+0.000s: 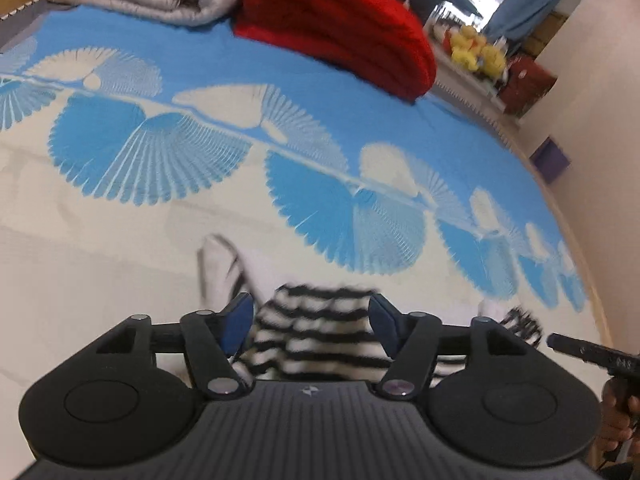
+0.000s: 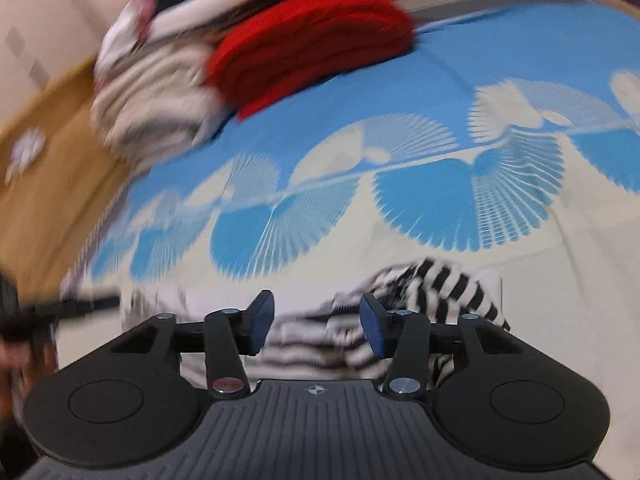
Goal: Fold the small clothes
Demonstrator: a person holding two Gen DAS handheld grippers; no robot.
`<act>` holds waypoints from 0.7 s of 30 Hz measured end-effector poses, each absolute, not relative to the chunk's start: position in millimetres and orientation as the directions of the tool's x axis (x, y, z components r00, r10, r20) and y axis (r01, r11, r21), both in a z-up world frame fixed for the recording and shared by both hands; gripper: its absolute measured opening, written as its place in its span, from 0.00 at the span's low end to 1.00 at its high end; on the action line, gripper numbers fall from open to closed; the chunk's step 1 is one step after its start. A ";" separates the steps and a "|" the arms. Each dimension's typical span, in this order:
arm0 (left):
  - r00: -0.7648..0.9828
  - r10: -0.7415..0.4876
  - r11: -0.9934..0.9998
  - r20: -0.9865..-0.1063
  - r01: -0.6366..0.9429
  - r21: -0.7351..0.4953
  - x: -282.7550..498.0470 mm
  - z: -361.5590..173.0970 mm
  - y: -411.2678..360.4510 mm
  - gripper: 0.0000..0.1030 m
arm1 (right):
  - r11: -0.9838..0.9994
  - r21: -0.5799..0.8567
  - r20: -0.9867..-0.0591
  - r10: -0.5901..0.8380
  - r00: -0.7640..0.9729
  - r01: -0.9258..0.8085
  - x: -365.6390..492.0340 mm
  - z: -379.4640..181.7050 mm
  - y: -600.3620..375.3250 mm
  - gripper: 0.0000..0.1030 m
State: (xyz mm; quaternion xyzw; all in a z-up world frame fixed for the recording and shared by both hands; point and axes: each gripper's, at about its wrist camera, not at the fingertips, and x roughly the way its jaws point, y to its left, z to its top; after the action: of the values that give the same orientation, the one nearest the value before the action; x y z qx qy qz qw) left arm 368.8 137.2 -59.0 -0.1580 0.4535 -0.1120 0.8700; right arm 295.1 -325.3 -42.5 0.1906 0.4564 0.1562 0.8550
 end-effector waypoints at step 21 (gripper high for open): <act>0.663 -0.224 0.967 -0.715 0.063 -0.245 383.0 -65.3 131.5 0.05 | 0.953 0.301 -0.736 0.220 0.640 0.019 313.9 -49.0 -319.5 0.02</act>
State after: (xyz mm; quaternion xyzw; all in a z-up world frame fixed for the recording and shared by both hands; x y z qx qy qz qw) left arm 383.0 131.5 -65.3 -0.1001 0.4030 -0.0791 0.9063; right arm 313.9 -319.5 -49.0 0.1419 0.4207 0.0562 0.8943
